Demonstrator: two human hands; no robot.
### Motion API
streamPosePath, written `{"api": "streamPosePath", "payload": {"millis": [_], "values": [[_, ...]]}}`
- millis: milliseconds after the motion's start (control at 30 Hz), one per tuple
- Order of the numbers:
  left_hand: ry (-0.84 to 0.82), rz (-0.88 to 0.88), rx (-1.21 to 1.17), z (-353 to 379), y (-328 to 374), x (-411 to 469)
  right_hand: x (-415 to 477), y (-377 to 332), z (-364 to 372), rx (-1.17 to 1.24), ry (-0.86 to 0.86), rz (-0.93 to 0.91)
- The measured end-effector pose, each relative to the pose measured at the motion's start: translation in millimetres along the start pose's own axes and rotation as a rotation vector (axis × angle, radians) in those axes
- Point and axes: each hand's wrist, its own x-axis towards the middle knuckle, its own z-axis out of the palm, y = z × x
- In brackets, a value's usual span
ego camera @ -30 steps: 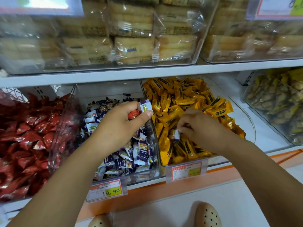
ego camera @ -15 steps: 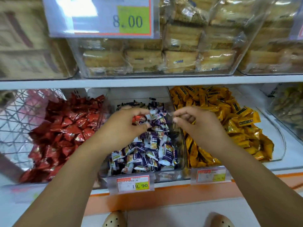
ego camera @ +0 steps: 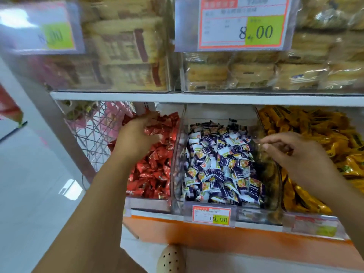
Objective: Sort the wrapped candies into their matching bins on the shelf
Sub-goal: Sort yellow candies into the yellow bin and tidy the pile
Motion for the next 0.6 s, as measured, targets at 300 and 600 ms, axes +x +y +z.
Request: {"api": "streamPosePath", "payload": {"millis": [300, 600], "values": [[-0.129, 0.324, 0.118, 50, 64, -38, -10, 33, -51, -0.131, -0.033, 0.107], [-0.559, 0.654, 0.212, 145, 120, -66, -21, 61, -31, -0.608, -0.405, 0.032]]}}
